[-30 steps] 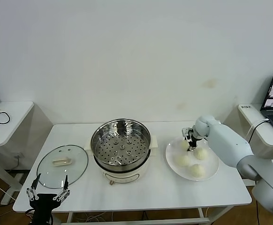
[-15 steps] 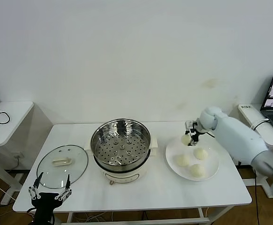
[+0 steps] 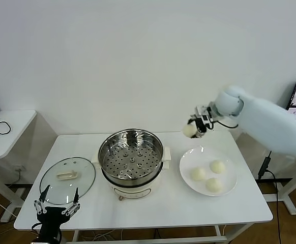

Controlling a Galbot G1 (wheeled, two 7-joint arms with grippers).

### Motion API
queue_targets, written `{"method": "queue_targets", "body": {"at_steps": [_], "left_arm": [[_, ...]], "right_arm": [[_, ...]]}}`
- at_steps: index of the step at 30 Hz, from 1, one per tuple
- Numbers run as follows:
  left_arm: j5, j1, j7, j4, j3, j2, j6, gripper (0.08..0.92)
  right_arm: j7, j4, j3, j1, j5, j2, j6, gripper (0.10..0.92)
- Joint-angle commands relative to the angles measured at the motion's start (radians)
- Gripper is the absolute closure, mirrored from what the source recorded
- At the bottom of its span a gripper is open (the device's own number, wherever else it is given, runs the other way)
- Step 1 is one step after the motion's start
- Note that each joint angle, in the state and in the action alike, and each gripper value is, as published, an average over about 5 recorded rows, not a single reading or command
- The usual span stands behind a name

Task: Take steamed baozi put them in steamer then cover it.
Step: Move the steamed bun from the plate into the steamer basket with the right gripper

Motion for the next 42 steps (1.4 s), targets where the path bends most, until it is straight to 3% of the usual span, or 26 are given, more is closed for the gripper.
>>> {"method": "queue_targets", "body": {"at_steps": [1, 9, 20, 28, 42], "left_arm": [[-0.006, -0.004, 0.000, 0.002, -0.002, 0.002, 0.000, 0.177], [-0.009, -0.004, 0.002, -0.008, -0.010, 0.002, 0.002, 0.177], [-0.013, -0.003, 0.001, -0.013, -0.035, 0.000, 0.000, 0.177], [-0.015, -0.008, -0.001, -0.008, -0.043, -0.001, -0.001, 0.177], [-0.016, -0.020, 0.000, 0.002, -0.041, -0.002, -0.001, 0.177]], "right_arm": [[0.050, 0.057, -0.117, 0.127, 0.117, 0.152, 0.027, 0.380], [0.079, -0.011, -0.198, 0.091, 0.017, 0.326, 0.142, 0.380], [0.148, -0.191, -0.239, -0.031, -0.290, 0.469, 0.365, 0.378], [0.199, -0.318, -0.208, -0.082, -0.463, 0.530, 0.513, 0.372], [0.240, -0.428, -0.169, -0.121, -0.592, 0.567, 0.627, 0.367]]}}
